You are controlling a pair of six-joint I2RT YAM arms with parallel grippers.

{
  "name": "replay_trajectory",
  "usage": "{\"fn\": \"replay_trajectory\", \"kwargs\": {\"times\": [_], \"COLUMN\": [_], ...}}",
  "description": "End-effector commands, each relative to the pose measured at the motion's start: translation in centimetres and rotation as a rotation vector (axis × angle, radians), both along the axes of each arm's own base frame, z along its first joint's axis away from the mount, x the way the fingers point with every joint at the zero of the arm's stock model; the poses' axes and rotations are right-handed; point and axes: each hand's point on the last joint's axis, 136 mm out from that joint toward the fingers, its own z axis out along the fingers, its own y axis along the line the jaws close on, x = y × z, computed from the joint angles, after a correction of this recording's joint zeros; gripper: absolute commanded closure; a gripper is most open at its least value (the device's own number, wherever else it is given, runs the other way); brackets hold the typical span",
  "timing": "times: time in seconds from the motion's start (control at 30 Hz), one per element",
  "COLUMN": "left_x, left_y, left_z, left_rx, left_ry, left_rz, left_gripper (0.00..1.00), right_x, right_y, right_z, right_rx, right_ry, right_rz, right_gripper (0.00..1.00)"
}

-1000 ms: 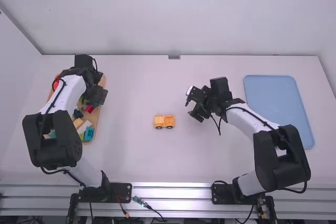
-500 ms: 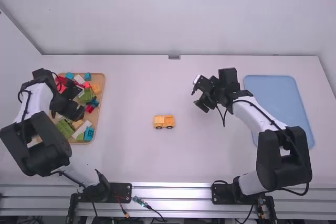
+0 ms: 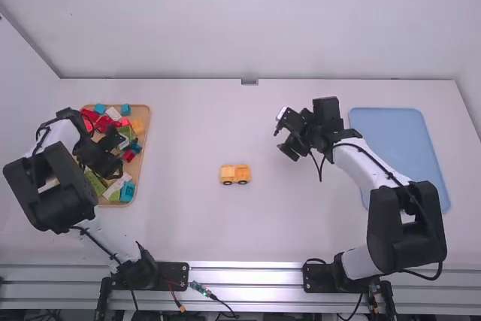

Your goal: Assemble lego blocks to make yellow taxi

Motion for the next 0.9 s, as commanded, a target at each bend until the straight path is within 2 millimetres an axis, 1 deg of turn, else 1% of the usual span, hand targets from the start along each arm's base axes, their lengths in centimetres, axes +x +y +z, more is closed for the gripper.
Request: {"fn": "replay_trajectory", "kwargs": {"times": [0.0,0.1,0.13,0.17,0.23,0.33,0.37,0.5,0.57,0.6,0.67,0.7,0.8,0.87], "left_x": [0.1,0.2,0.0,0.0,0.0,0.0,-0.2,-0.5,-0.7,-0.8,-0.8,-0.7,-0.6,-0.8], "left_y": [-0.2,-0.2,-0.2,-0.3,-0.1,0.1,0.1,0.0,0.3,0.4,0.6,0.7,0.8,0.9], "left_z": [0.0,0.0,0.0,-0.1,-0.5,-0.9,-1.3,-1.8,-2.1,-2.2,-2.2,-2.3,-2.3,-2.3], "left_rx": [-0.014,-0.014,-0.016,-0.016,-0.005,0.009,0.016,0.014,0.037,0.042,0.057,0.059,0.063,0.057], "left_ry": [-0.005,-0.007,-0.004,-0.001,-0.003,-0.004,0.001,0.006,0.012,0.015,0.02,0.016,0.009,0.009], "left_rz": [-0.015,-0.024,-0.041,-0.044,-0.041,-0.033,-0.036,-0.034,-0.033,-0.033,-0.029,-0.021,-0.02,-0.013], "left_gripper": [0.27,0.27,0.3,0.31,0.29,0.3,0.34,0.36,0.36,0.37,0.47,0.48,0.47,0.44], "right_x": [0.8,0.8,0.8,0.8,0.8,0.8,0.8,0.7,0.7,0.7,0.7,0.7,0.7,0.7], "right_y": [0.3,0.4,0.4,0.4,0.4,0.3,0.3,0.3,0.3,0.3,0.3,0.3,0.3,0.3], "right_z": [2.6,2.6,2.5,2.6,2.5,2.5,2.5,2.4,2.4,2.4,2.4,2.4,2.4,2.4], "right_rx": [0.019,0.019,0.019,0.019,0.019,0.019,0.018,0.017,0.018,0.017,0.018,0.018,0.018,0.018], "right_ry": [-0.062,-0.062,-0.062,-0.062,-0.061,-0.061,-0.058,-0.055,-0.055,-0.054,-0.055,-0.054,-0.054,-0.054], "right_rz": [0.003,0.003,0.003,0.003,0.003,0.003,0.003,0.003,0.003,0.003,0.003,0.003,0.003,0.003], "right_gripper": [0.01,0.01,0.01,0.01,0.01,0.01,0.01,0.01,0.01,0.01,0.01,0.01,0.01,0.01]}}
